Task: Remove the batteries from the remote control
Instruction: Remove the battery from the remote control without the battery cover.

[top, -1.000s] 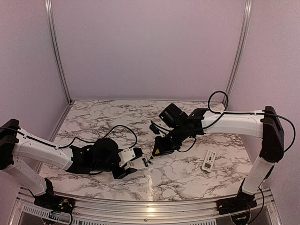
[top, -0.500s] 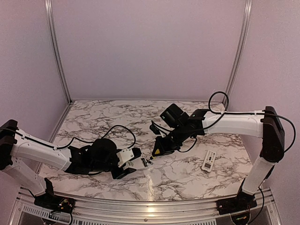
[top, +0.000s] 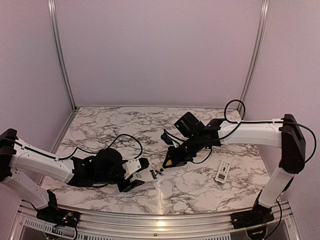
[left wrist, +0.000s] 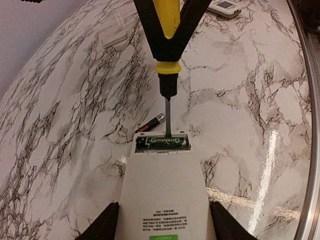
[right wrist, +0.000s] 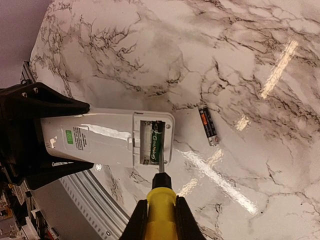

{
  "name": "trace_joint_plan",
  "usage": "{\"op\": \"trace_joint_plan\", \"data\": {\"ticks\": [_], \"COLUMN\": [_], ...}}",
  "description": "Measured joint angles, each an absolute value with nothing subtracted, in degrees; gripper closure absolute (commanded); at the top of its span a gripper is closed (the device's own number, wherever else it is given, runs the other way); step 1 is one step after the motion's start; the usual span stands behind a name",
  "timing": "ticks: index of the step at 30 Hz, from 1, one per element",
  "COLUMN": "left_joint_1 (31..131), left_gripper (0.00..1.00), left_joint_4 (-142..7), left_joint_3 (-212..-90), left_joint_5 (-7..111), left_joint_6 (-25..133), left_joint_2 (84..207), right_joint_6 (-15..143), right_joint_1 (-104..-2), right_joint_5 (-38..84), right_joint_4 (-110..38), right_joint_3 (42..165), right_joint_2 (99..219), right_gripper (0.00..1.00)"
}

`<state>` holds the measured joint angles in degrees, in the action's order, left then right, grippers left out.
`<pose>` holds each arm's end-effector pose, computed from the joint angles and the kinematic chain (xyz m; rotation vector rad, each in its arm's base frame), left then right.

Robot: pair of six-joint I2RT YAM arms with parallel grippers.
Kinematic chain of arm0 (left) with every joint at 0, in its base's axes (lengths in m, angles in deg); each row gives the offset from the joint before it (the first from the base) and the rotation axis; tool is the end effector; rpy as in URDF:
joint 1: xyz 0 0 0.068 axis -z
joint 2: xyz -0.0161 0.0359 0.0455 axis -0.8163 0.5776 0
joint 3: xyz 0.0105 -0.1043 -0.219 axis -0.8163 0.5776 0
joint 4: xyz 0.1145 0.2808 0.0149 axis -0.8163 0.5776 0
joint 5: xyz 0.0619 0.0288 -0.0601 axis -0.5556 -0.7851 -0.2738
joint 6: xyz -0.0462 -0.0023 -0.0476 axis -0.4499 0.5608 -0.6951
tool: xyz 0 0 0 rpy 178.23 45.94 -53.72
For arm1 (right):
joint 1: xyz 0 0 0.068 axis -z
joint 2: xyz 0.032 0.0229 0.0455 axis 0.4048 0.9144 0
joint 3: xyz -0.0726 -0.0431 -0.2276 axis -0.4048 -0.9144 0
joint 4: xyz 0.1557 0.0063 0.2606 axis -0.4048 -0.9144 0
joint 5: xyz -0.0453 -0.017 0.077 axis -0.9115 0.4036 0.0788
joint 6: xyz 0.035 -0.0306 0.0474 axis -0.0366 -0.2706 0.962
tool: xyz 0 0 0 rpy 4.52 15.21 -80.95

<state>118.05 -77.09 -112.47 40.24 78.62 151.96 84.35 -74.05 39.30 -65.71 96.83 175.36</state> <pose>0.1491 -0.2899 0.0924 1.3523 1.7850 -0.4208 0.2377 0.3185 0.1547 -0.7240 2.7284 0.9618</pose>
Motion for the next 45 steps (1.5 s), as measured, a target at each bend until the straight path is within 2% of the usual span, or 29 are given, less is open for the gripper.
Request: {"op": "trace_joint_plan", "data": {"ticks": [45], "left_joint_1": [118.1], "left_gripper": [1.0], "left_joint_4": [-84.8], "left_joint_3": [-107.2], "left_joint_5": [41.5], "left_joint_6": [69.3], "left_joint_2": [148.9], "right_joint_6": [90.6], "right_joint_1": [-67.7], "right_joint_5": [53.8], "right_joint_4": [-50.9], "right_joint_3": [85.9], "right_joint_2": [172.4], "right_gripper": [1.0]}}
